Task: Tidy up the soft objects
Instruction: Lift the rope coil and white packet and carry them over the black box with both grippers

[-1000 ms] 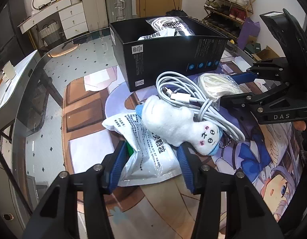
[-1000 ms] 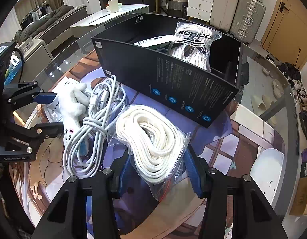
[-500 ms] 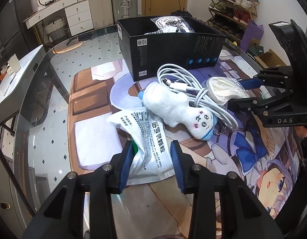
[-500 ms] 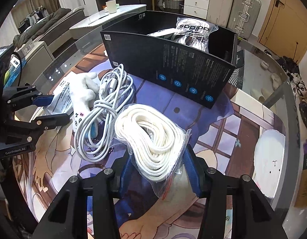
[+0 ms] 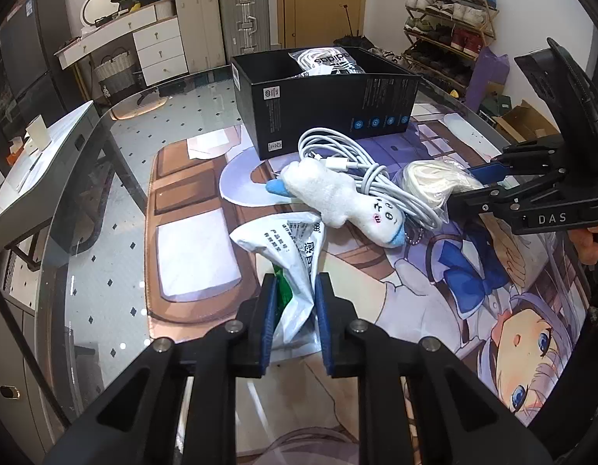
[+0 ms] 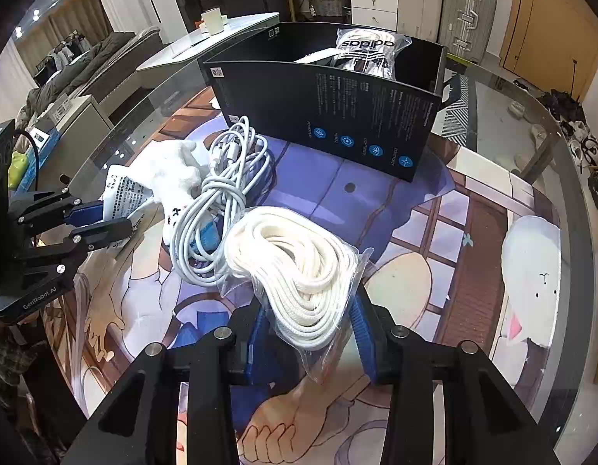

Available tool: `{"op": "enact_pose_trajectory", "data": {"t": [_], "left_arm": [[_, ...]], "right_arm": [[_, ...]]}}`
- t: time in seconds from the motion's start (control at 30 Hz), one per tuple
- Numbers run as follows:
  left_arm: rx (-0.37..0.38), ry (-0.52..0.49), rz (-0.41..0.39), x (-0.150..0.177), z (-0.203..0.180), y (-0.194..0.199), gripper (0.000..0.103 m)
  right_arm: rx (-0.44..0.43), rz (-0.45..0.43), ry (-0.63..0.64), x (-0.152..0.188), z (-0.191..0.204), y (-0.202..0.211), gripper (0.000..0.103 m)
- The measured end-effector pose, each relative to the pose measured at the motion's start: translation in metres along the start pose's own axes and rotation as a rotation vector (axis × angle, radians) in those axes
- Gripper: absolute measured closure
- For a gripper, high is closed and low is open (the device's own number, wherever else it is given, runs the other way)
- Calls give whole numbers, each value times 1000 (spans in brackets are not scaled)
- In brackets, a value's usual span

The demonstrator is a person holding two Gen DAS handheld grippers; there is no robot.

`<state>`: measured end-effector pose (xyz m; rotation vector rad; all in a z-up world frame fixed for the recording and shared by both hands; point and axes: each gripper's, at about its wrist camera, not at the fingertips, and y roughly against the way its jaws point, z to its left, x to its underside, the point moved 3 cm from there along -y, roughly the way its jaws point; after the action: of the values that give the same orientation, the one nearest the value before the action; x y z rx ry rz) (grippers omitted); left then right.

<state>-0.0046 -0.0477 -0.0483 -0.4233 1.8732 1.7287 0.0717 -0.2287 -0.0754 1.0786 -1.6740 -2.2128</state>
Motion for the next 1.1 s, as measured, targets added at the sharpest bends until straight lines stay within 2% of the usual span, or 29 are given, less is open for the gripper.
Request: {"op": "enact_pose_trajectory", "data": {"t": [0.5, 0.6, 0.67, 1.1], "left_arm": [[-6, 22, -32, 0, 1, 17, 88], [23, 39, -32, -1, 4, 21, 88], [7, 39, -46, -2, 5, 25, 88], [-13, 22, -92, -16, 3, 46, 88]], "right_arm": [[-17, -65, 6, 6, 4, 38, 66], [-25, -80, 10, 6, 4, 46, 66], [-1, -83, 21, 5, 7, 50, 66], [-17, -115, 37, 1, 17, 62, 66]]}}
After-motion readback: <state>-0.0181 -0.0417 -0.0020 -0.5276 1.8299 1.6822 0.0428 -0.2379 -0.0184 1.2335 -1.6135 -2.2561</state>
